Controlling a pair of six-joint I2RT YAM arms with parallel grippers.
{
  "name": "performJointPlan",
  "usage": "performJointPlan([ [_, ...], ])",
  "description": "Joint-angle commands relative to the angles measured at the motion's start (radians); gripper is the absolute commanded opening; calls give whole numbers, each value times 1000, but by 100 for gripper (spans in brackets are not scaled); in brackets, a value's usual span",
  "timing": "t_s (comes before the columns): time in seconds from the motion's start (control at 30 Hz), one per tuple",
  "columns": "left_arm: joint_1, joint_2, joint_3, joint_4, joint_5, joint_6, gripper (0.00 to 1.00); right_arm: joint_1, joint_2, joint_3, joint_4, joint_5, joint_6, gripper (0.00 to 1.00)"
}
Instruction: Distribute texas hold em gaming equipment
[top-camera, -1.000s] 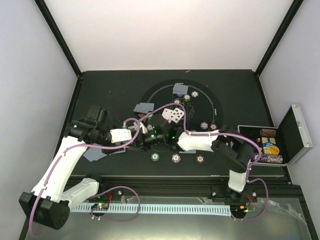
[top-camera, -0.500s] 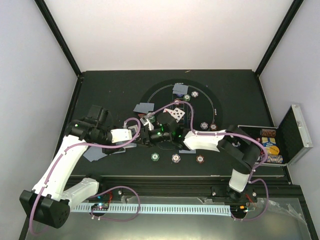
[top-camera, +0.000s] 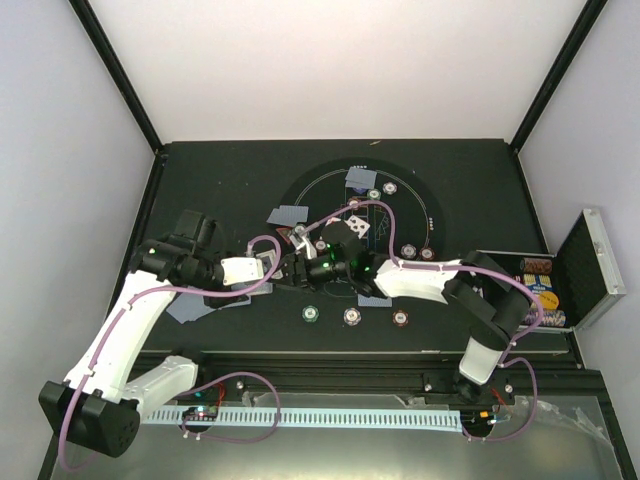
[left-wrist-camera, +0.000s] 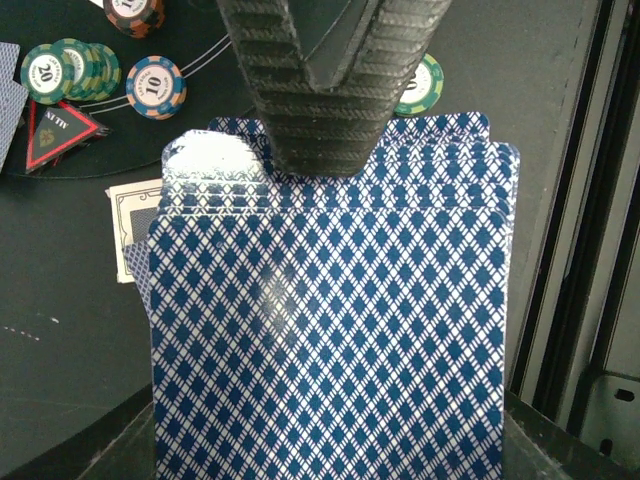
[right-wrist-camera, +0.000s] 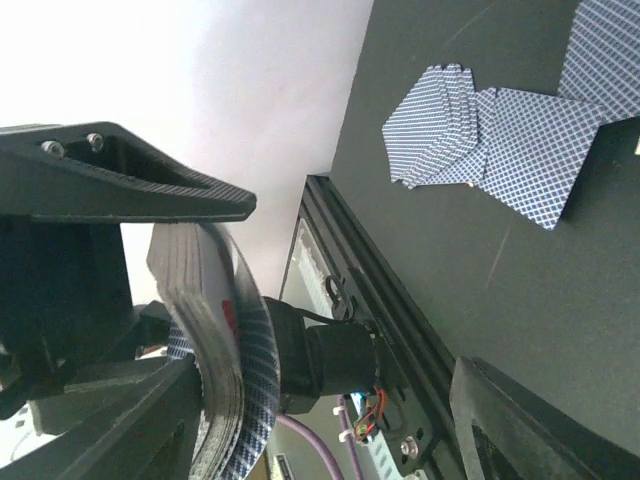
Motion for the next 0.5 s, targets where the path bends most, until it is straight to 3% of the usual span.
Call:
performJointPlan([
  [0.0, 2, -9, 24, 17, 28, -3, 2, 10, -7, 33, -65, -10, -18, 74],
  [0.47, 2, -6, 17, 17, 18, 4, 2, 18, -108, 12, -143, 27, -59, 79],
])
